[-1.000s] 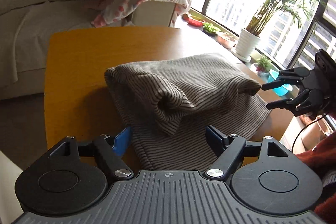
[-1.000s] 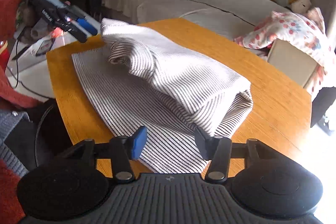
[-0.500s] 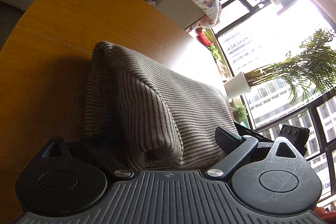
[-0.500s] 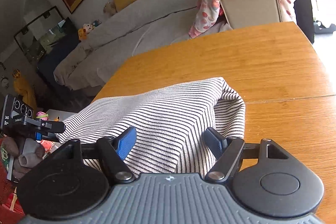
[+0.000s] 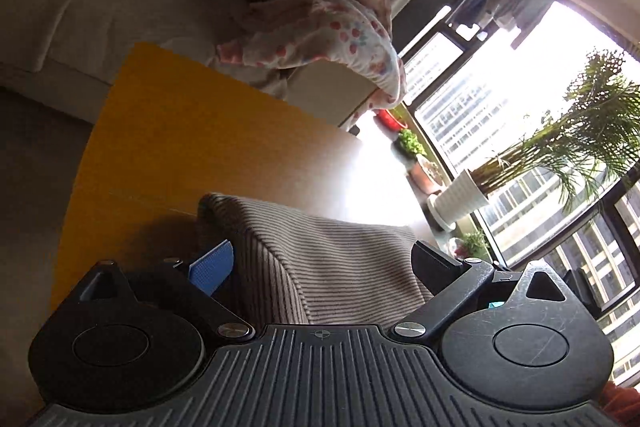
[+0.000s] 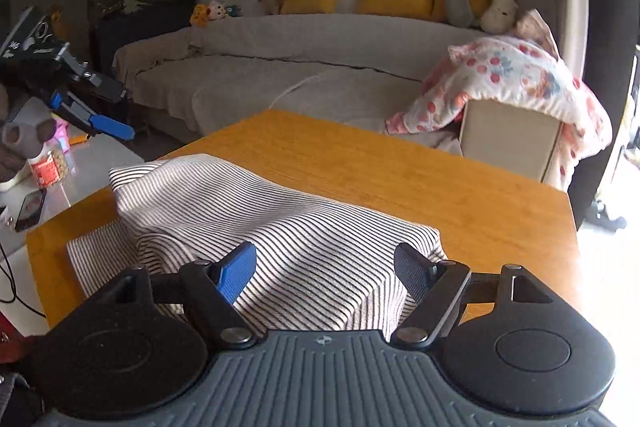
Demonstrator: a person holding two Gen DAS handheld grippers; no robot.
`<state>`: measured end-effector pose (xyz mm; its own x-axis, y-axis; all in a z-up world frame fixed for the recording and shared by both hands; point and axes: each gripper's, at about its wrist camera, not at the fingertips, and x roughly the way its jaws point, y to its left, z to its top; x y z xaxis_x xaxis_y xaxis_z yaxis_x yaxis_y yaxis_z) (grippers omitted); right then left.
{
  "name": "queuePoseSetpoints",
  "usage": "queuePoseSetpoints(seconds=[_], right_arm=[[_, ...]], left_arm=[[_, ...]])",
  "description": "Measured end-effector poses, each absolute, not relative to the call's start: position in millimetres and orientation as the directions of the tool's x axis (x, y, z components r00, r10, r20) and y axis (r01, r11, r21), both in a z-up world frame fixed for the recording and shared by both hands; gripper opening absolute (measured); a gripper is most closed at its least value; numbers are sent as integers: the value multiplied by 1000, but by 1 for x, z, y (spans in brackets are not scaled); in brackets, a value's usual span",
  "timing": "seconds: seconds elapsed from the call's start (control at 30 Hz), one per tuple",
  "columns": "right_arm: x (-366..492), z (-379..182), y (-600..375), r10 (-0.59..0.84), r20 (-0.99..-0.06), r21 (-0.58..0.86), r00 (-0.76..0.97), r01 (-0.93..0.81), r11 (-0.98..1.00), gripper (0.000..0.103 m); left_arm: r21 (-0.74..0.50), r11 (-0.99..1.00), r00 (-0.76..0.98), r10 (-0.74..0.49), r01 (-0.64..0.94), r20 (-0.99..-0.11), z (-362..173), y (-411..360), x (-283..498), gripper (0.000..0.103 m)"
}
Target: Fold clothes
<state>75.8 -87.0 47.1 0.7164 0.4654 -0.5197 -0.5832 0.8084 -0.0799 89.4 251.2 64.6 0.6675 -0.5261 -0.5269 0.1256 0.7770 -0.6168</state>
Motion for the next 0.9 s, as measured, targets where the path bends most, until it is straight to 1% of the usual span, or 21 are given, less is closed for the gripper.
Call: queuePoseSetpoints(seconds=[0.07,0.13,0.23,0.33,0.4,0.43,0.57,0.7,0.77,0.8,0.83,0.9], right_arm=[[65,51,-73,482,-525,-133,701,-627,768,77],[66,54,-74,507,-549,-67,665,-639,766,77],[81,52,-108,533,-573,166,622,-549,819,77],[89,40,-148,559,-566,378,606,-412,829,77],[91,28,-164,559,-563,455,608,-337,825,77],[92,24,-169,553,-564,476,612,-307,824,77],[94,16,-169,520,-577,474,630,-261,841,77],[90,19,-166,486,-575,417,658,-276,866,80],[89,20,-166,460,-575,382,677,-275,882,80],[87,22,-165,444,-575,355,687,-279,892,80],[86,23,-164,428,-575,328,697,-284,901,77],[87,25,-159,441,-572,311,692,-315,897,53]], left_arm=[[-636,766,645,-536,100,-544,53,253,86,100],[-675,733,613,-572,85,-545,42,251,83,100],[-741,668,558,-642,70,-526,26,244,76,100],[-847,529,517,-740,52,-430,9,239,64,100],[-871,490,514,-753,24,-410,-2,232,67,100],[-876,483,523,-744,-8,-415,-8,230,73,100],[-885,448,575,-693,-129,-435,-25,230,99,100],[-884,444,624,-651,-149,-432,-22,240,117,99],[-857,497,624,-627,-140,-466,-18,235,122,92],[-833,538,618,-612,-132,-493,-16,232,124,82],[-822,556,614,-607,-126,-505,-15,231,124,73],[-799,590,606,-595,-115,-527,-15,229,126,66]])
